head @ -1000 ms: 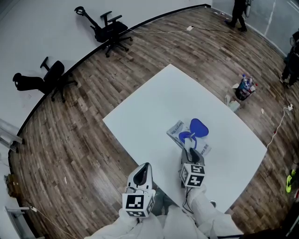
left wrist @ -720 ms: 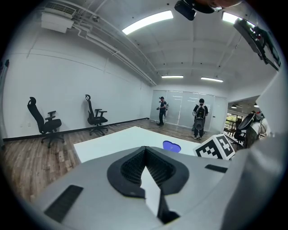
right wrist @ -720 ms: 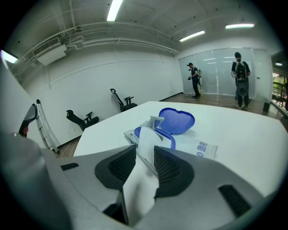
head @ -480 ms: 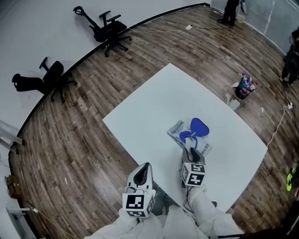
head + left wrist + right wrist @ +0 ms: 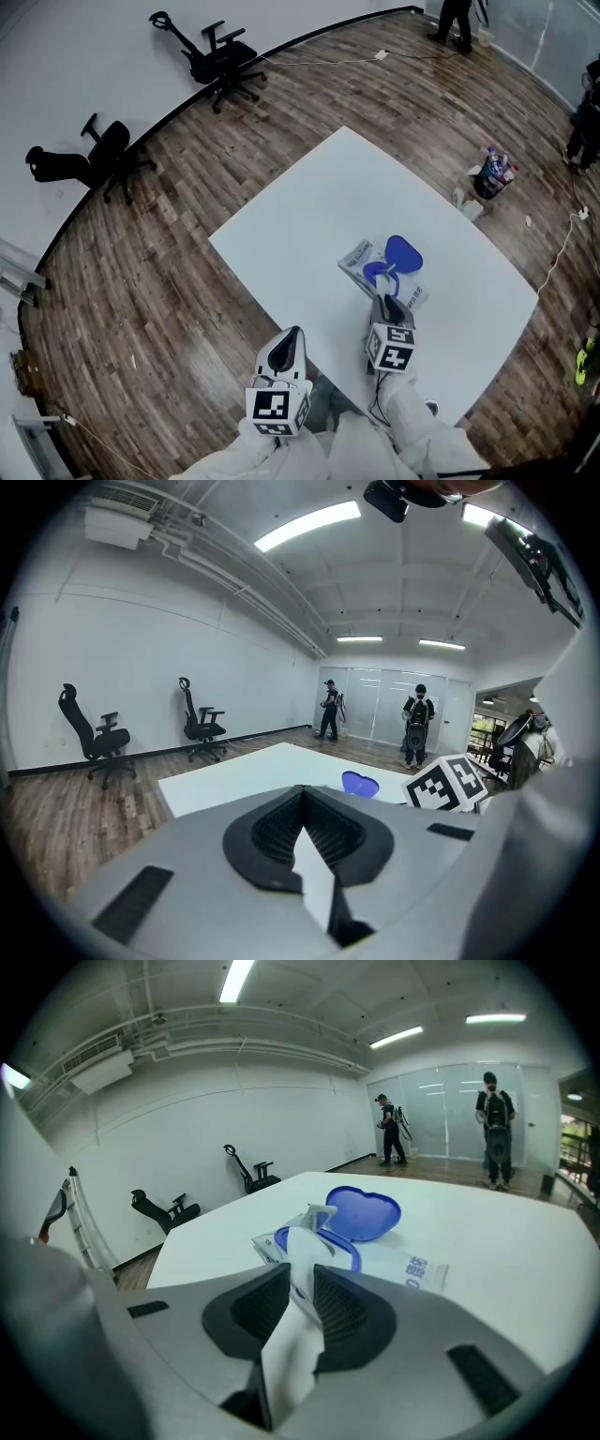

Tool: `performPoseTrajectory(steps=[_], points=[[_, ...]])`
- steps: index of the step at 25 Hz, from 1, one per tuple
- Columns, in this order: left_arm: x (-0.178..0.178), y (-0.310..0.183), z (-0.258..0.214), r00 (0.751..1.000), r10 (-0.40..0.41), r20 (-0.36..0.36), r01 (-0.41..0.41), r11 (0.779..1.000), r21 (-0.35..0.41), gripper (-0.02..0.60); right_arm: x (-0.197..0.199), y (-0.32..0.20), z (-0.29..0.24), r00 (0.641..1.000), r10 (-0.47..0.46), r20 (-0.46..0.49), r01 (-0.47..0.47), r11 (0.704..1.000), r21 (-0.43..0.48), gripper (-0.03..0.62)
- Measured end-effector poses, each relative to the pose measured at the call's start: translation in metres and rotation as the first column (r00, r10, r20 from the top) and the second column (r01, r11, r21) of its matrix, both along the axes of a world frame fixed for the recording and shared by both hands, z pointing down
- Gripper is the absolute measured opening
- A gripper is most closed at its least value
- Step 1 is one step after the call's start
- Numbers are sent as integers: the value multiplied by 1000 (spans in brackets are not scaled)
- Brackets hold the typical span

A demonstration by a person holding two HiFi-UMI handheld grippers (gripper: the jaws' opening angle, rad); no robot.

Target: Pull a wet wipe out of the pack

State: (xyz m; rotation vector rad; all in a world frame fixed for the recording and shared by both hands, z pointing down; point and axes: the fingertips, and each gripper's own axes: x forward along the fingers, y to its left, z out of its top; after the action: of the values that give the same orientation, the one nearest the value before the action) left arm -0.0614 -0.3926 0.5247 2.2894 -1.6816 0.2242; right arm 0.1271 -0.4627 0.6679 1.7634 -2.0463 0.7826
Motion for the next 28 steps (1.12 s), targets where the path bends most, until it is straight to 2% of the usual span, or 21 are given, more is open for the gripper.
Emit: performPoseTrajectory(steps=[6, 12, 15, 28], points=[[-2, 3, 0, 1000, -4, -4, 4, 1000, 1, 0, 1, 1, -1, 1000, 8, -16, -8, 1000, 2, 57], [-2, 4, 0, 1000, -6, -4, 6, 1000, 1, 0, 3, 1, -2, 1000, 16, -12, -16, 1000, 4, 49], [-3, 4, -1, 1000, -11, -4, 11, 1000, 5, 0, 4, 2, -2, 1000, 10, -25, -9, 1000, 6, 11], [-1, 4, -5, 1000, -4, -7, 4, 1000, 15, 0, 7, 3, -4, 1000, 5, -19, -5, 1000, 13, 9]])
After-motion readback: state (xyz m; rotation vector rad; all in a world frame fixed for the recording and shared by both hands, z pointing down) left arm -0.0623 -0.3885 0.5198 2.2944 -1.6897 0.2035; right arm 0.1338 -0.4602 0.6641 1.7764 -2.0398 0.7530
